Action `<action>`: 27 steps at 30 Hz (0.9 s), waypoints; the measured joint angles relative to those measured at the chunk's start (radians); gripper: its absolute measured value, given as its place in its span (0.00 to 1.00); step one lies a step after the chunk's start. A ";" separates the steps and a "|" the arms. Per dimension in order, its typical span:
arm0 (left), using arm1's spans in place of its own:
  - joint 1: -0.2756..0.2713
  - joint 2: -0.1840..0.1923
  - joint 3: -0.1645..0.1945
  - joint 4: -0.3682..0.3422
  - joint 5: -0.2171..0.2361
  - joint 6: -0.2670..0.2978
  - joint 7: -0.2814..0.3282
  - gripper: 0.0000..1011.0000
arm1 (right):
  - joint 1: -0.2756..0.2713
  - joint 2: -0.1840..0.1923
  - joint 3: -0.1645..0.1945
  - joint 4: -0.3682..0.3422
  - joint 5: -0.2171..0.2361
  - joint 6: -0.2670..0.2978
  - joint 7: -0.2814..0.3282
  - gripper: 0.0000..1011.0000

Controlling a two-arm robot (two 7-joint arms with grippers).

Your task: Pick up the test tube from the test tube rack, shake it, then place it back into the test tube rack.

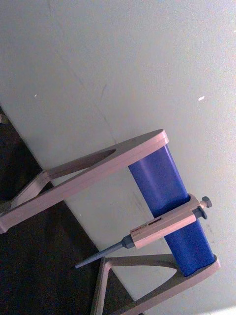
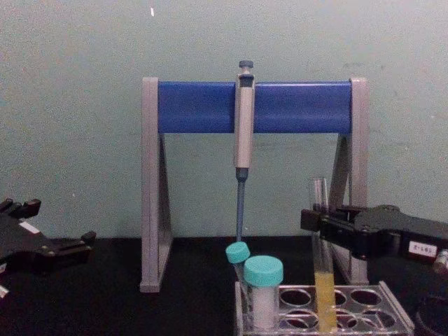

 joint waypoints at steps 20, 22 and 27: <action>0.000 0.000 0.000 0.000 0.000 0.000 0.000 0.99 | -0.001 -0.001 0.002 0.001 0.002 -0.002 0.000 0.34; 0.000 0.000 0.000 0.000 0.000 0.000 0.000 0.99 | -0.001 -0.001 0.002 0.001 0.002 -0.002 0.000 0.40; 0.000 0.000 0.000 0.000 0.000 0.000 0.000 0.99 | -0.001 -0.001 0.002 0.001 0.002 -0.002 0.000 0.56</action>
